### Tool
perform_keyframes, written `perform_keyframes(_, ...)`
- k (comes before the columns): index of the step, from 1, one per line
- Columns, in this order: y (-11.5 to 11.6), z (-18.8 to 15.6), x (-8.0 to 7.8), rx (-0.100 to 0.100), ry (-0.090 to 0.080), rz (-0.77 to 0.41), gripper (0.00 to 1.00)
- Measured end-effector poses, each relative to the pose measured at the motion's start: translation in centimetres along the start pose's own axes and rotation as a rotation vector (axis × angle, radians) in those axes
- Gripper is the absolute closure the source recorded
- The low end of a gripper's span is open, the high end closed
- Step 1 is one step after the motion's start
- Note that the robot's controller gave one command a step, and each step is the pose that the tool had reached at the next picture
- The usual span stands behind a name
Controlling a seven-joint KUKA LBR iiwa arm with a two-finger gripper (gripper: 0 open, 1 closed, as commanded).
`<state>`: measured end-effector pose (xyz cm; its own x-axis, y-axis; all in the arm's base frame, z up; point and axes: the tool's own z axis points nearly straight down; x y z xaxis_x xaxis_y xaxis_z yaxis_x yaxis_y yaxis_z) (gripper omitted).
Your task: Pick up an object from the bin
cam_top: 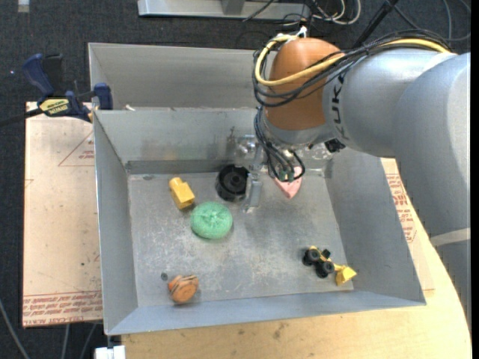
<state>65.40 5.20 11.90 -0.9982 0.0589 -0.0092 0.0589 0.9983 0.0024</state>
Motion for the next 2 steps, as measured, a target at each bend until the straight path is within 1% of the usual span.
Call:
perform_keyframes(1,0.69,4.2,-0.27,0.001,-0.007,-0.028,0.0)
perform_keyframes(2,0.92,4.73,0.44,0.001,0.004,0.152,1.0)
